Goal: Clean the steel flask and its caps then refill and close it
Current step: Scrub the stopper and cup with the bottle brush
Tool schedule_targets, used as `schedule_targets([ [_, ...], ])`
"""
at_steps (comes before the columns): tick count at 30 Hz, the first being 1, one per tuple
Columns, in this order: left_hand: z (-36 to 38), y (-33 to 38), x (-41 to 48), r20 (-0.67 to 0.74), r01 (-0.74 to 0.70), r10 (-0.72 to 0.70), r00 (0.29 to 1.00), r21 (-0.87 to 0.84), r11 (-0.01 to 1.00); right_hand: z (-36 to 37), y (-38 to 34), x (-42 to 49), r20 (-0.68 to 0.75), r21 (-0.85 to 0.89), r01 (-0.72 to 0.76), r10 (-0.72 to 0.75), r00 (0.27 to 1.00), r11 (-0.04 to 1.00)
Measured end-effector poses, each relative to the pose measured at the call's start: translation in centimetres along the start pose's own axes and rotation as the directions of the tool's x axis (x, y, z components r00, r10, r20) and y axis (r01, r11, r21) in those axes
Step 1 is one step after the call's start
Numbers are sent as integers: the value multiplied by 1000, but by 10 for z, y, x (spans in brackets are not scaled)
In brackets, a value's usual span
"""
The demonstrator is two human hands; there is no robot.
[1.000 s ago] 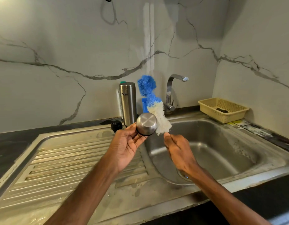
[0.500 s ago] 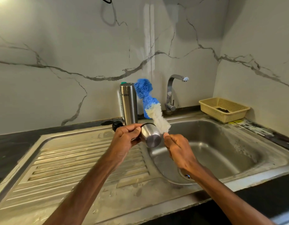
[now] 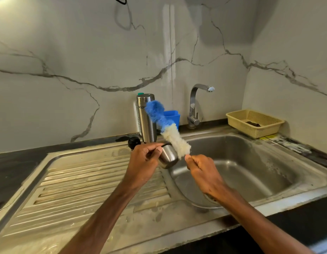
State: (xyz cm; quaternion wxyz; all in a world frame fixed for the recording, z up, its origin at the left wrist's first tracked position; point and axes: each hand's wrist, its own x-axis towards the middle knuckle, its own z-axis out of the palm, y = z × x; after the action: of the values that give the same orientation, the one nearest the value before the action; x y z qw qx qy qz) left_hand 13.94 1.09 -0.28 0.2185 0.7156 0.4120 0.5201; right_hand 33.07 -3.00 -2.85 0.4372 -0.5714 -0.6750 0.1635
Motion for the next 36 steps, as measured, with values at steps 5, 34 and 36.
schedule_targets([
  [5, -2, -6, 8, -92, 23, -21, 996, 16, 1000, 4, -1, -7, 44, 14, 61, -61, 997, 998],
  [34, -4, -2, 5, 76, 119, -105, 992, -218, 969, 1, 8, 10, 75, 309, -124, 106, 992, 943],
  [36, -8, -6, 6, 158, 297, -252, 955, -452, 841, 0, 6, 8, 169, 470, -225, 163, 972, 854],
])
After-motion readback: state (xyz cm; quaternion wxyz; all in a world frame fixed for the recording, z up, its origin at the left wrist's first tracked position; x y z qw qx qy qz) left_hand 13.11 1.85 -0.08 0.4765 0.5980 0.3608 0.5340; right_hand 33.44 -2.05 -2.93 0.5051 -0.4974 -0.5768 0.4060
